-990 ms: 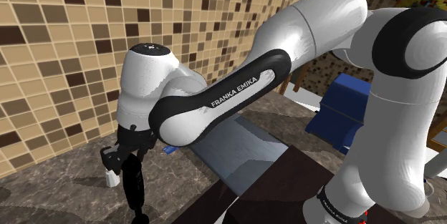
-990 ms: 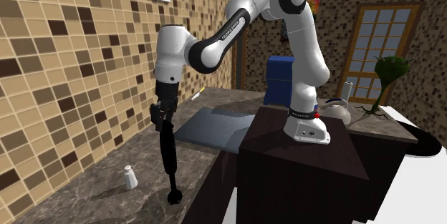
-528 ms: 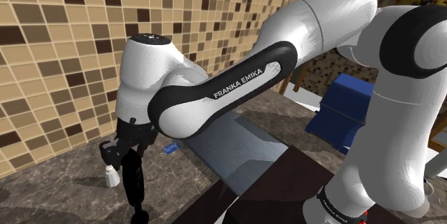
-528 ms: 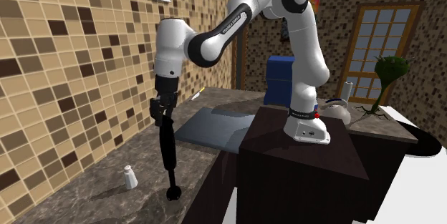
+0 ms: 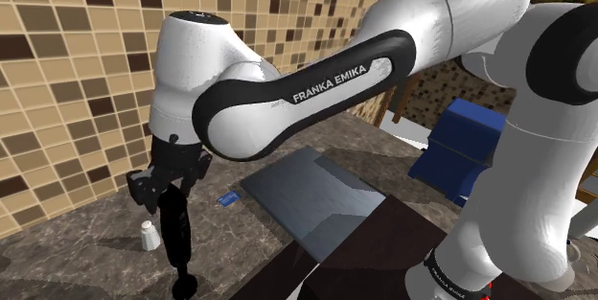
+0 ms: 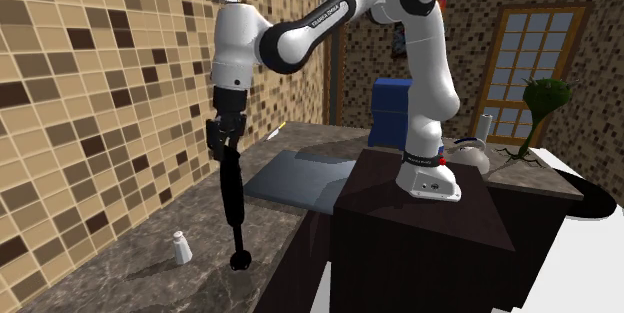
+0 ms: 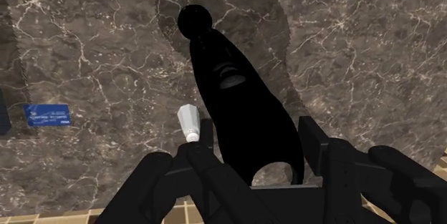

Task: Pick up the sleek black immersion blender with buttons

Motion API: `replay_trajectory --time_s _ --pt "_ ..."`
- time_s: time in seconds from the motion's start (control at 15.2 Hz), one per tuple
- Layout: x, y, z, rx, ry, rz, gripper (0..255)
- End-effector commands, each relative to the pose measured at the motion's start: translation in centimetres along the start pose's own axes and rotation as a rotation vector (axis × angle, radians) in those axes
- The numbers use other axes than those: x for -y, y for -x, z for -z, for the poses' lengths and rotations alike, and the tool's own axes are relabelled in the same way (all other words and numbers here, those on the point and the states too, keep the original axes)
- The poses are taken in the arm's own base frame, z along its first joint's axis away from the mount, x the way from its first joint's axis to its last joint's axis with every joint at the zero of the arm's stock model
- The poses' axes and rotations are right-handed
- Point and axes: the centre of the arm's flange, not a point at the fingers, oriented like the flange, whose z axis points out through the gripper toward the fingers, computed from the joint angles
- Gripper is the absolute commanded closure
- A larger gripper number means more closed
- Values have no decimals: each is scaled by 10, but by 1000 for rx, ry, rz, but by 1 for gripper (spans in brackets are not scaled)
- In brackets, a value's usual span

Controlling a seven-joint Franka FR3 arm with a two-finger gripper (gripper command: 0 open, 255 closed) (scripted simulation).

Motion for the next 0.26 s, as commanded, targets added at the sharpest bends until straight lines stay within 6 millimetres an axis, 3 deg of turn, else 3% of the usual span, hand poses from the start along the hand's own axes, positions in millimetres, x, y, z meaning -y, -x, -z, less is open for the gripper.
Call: replay_trajectory --time_s 0.0,0.2 --pt "2 -1 11 0 0 0 255" --pt "3 -2 17 0 0 0 255"
